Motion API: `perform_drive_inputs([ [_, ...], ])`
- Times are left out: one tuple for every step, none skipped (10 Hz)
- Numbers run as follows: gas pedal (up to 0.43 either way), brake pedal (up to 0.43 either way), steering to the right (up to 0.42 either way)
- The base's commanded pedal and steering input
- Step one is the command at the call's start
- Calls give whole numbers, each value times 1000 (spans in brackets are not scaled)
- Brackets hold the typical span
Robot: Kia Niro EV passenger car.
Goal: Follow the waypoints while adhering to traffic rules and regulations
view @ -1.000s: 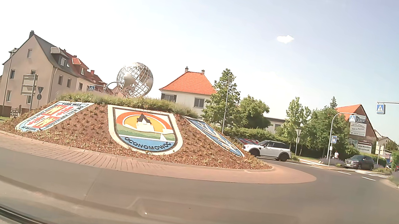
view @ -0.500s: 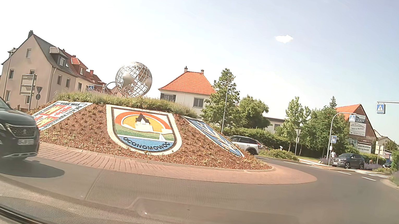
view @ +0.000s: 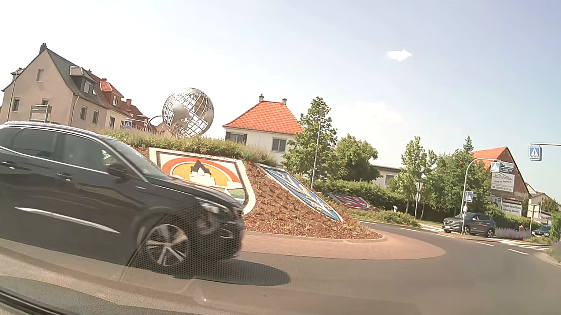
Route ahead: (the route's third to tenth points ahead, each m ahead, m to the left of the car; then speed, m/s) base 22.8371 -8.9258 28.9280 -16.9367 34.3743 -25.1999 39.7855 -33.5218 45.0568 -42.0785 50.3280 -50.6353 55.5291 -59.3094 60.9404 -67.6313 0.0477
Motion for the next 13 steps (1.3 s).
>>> perform_drive_inputs([
  [0, 220, 73],
  [0, 220, 73],
  [0, 220, 73],
  [0, 226, 73],
  [0, 226, 73],
  [0, 220, 71],
  [0, 226, 71],
  [0, 226, 70],
  [0, 226, 70],
  [0, 220, 70],
  [0, 226, 70],
  [0, 226, 70],
  [0, 226, 71],
])
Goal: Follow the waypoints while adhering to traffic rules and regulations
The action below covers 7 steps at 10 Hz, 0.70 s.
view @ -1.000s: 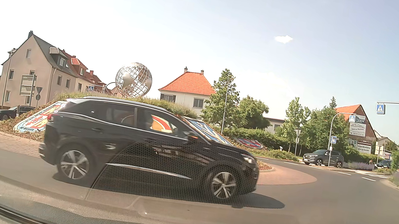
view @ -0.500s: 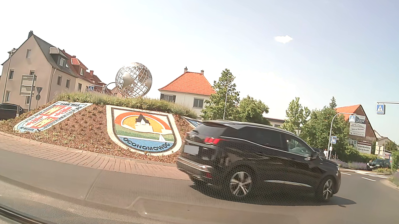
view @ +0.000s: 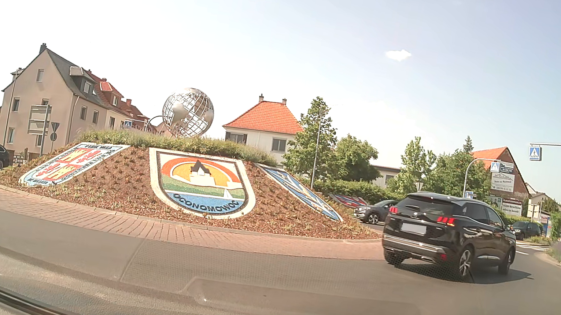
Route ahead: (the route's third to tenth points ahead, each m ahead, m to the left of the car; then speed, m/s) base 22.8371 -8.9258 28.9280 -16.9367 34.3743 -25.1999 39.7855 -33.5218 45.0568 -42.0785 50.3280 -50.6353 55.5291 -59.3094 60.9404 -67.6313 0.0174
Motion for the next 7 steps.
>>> perform_drive_inputs([
  [0, 226, 70],
  [0, 165, 71],
  [0, 0, 71],
  [0, 0, 71],
  [0, 0, 71],
  [0, 0, 70],
  [0, 0, 70],
])
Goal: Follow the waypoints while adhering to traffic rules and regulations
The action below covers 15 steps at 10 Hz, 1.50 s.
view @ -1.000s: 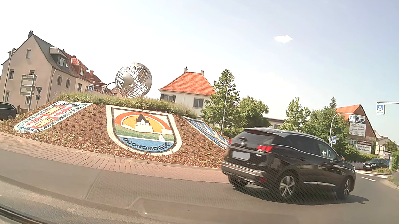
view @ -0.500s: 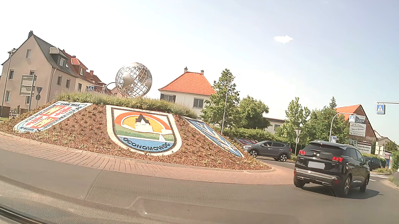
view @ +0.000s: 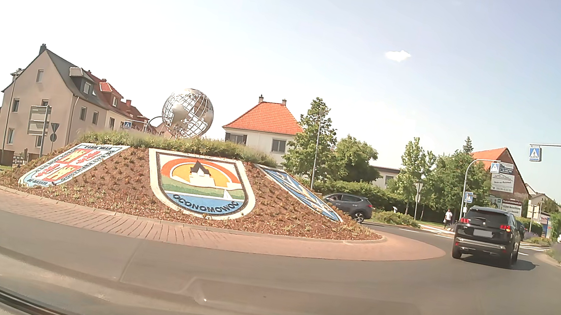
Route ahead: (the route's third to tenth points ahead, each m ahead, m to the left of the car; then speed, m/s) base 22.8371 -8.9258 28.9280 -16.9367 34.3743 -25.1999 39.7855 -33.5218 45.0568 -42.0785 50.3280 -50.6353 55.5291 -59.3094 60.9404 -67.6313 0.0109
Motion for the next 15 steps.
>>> perform_drive_inputs([
  [0, 0, 70],
  [0, 0, 71],
  [0, 0, 70],
  [0, 0, 71],
  [0, 0, 71],
  [0, 0, 71],
  [0, 0, 72],
  [0, 0, 72],
  [0, 0, 73],
  [138, 0, 78],
  [319, 0, 82],
  [350, 0, 89],
  [350, 0, 99],
  [350, 0, 112],
  [350, 0, 125],
])
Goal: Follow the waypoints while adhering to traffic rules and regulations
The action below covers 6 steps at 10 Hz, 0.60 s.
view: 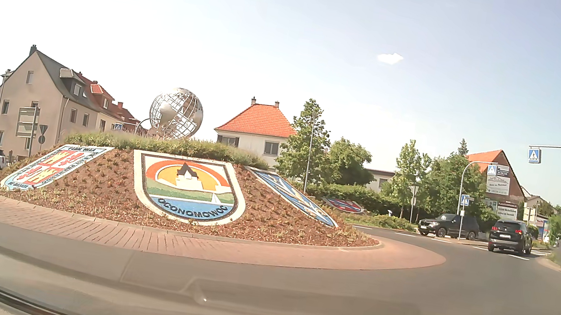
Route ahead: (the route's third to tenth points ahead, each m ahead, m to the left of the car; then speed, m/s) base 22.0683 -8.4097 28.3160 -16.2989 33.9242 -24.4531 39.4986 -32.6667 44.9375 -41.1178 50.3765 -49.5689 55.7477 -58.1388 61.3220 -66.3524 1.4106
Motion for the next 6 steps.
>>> perform_drive_inputs([
  [350, 0, 143],
  [350, 0, 164],
  [350, 0, 194],
  [350, 0, 219],
  [350, 0, 254],
  [350, 0, 280],
])
